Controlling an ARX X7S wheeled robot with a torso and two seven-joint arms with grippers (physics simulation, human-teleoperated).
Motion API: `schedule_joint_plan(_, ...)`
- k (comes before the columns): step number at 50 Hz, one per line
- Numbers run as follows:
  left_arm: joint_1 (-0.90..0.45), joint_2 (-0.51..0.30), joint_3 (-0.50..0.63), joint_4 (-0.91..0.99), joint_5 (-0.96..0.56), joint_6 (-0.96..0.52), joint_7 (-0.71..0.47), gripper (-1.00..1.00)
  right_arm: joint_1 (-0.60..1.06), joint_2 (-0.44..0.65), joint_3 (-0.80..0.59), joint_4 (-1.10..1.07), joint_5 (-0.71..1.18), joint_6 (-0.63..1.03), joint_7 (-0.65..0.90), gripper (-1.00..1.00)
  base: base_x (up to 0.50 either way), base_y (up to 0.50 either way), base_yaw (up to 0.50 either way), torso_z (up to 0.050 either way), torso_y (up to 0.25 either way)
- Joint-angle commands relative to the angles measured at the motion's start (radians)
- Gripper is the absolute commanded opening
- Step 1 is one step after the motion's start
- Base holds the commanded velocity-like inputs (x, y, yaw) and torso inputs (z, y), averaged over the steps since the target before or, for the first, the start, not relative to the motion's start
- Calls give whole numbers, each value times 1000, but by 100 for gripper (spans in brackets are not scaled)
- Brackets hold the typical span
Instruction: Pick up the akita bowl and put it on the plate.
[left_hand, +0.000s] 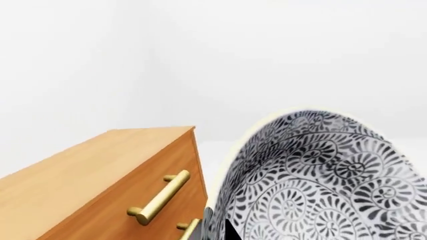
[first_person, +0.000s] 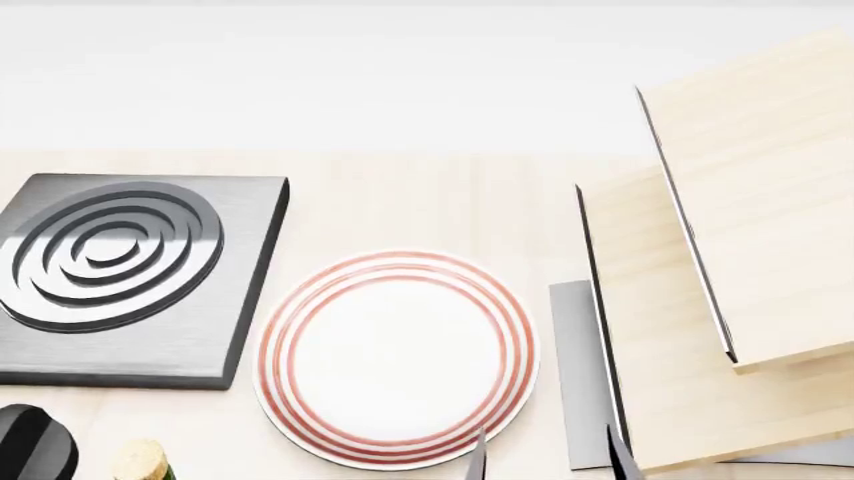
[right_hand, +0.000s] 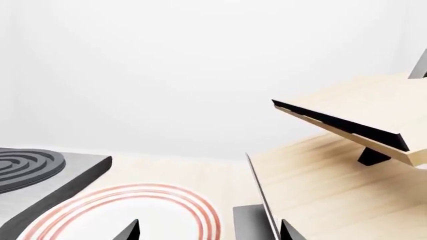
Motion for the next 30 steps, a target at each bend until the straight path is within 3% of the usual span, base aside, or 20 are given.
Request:
schedule_joint_plan(1, -185, 51, 117, -146, 57, -1, -2, -100, 1, 1, -1, 7, 4, -4, 2, 100, 0, 0, 0, 0, 0)
schedule_joint_plan(16, -256, 135, 241, -267, 144, 70, 27, -100, 3, 1, -7, 22, 5, -11, 3, 100, 0, 0, 0, 0, 1)
schedule_joint_plan(30, -306, 242, 282, -352, 129, 102, 76, -100, 10, -2, -18, 29, -3, -6, 7, 100, 0, 0, 0, 0, 1)
